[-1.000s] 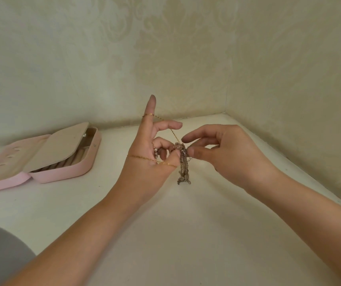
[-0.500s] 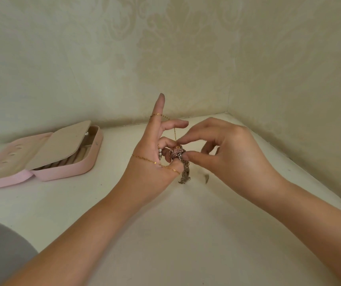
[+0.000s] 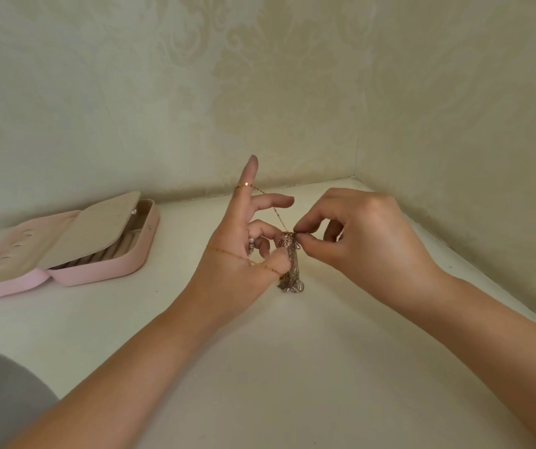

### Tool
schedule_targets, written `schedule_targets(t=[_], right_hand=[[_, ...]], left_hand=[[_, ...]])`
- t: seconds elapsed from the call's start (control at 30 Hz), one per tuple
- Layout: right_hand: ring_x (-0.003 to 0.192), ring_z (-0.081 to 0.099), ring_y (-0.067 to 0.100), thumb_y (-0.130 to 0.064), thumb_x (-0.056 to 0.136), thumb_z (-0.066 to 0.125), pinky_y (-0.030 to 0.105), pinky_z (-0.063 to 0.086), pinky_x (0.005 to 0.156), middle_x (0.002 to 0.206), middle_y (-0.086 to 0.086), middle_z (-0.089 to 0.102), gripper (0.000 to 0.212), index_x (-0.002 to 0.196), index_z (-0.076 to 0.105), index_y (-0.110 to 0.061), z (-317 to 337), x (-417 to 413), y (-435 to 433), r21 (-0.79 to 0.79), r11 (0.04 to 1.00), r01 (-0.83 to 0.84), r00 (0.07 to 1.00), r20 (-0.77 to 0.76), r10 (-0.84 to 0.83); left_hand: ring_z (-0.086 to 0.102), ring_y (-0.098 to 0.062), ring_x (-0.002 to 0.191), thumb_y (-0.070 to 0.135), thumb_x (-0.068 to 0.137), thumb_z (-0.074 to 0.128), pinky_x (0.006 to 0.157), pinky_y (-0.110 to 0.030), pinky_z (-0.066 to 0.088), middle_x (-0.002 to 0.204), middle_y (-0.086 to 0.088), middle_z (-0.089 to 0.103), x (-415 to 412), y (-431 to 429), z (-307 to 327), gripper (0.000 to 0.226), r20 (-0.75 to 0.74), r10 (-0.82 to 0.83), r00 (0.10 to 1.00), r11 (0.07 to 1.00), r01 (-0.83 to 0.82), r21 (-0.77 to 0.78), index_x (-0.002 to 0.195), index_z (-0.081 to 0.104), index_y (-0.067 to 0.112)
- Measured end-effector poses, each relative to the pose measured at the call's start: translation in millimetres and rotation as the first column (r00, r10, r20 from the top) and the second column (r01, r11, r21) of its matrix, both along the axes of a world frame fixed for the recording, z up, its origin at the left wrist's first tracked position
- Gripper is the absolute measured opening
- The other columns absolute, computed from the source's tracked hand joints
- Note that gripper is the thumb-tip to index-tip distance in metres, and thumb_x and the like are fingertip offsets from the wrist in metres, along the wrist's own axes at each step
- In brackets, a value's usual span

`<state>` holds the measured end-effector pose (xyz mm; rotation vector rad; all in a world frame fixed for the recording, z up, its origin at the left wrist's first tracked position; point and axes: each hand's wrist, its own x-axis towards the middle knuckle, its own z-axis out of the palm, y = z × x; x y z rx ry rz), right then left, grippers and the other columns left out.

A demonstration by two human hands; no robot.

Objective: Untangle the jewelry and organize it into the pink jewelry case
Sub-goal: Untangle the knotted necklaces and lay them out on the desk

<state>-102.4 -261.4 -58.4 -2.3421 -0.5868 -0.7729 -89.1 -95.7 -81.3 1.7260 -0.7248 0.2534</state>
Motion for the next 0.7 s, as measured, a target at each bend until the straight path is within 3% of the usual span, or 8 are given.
schedule_targets(t=[0.17,0.3,0.4,0.47,0.57,0.7], right_hand=[[0.067,0.061,0.010,-0.014,0.076,0.072,0.025,0.049,0.060,0.075,-0.008,0.065,0.005,0.072,0.069,-0.016,3,-5,1,0.148,0.985,-0.092,0.996,0.000,0.093],[0.068,0.064,0.012,-0.001,0.078,0.069,0.024,0.052,0.063,0.075,-0.003,0.069,0.014,0.071,0.061,-0.010,5,-7,3,0.348,0.925,-0.155,0.966,-0.143,0.216],[0.068,0.066,0.016,0.005,0.081,0.065,0.027,0.053,0.062,0.075,0.007,0.070,0.019,0.071,0.054,-0.007,5,-2,1,0.569,0.808,-0.152,0.934,-0.185,0.306],[0.065,0.062,0.012,0.006,0.082,0.064,0.023,0.049,0.059,0.073,0.008,0.069,0.019,0.074,0.054,-0.008,7,0,1,0.638,0.755,-0.150,0.924,-0.182,0.337],[0.067,0.058,0.007,0.009,0.082,0.064,0.019,0.049,0.062,0.073,0.000,0.065,0.022,0.081,0.061,-0.013,10,-2,2,0.641,0.740,-0.205,0.894,-0.186,0.409],[0.069,0.062,0.010,-0.005,0.082,0.071,0.023,0.051,0.067,0.075,-0.006,0.069,0.017,0.083,0.074,-0.022,10,-5,0,0.416,0.898,-0.140,0.948,-0.204,0.242]], left_hand=[[0.059,-0.005,0.074,0.009,0.082,0.052,0.081,-0.021,0.048,0.119,0.012,0.059,4,4,1,0.083,-0.014,0.017,1.000,0.997,-0.018,-0.075,0.146,0.011,0.043],[0.067,-0.009,0.083,0.009,0.077,0.063,0.092,-0.037,0.053,0.118,0.019,0.061,5,3,2,0.096,-0.053,0.003,0.999,0.994,-0.009,-0.110,0.145,0.007,0.046],[0.068,-0.010,0.085,0.008,0.072,0.070,0.085,-0.029,0.055,0.120,0.016,0.062,3,2,4,0.106,-0.063,-0.010,0.998,0.995,0.003,-0.099,0.148,0.004,0.043],[0.068,-0.010,0.082,0.010,0.071,0.074,0.079,-0.025,0.054,0.113,0.013,0.067,2,2,5,0.109,-0.067,-0.006,0.998,0.995,-0.001,-0.102,0.147,0.005,0.045],[0.065,-0.009,0.070,0.011,0.068,0.082,0.077,-0.022,0.053,0.088,0.006,0.070,3,2,7,0.112,-0.089,0.019,0.996,0.989,-0.032,-0.142,0.145,0.010,0.048],[0.056,-0.009,0.064,0.013,0.068,0.080,0.072,-0.017,0.049,0.071,0.004,0.064,1,1,8,0.107,-0.053,0.049,0.997,0.988,-0.056,-0.141,0.144,0.013,0.048]])
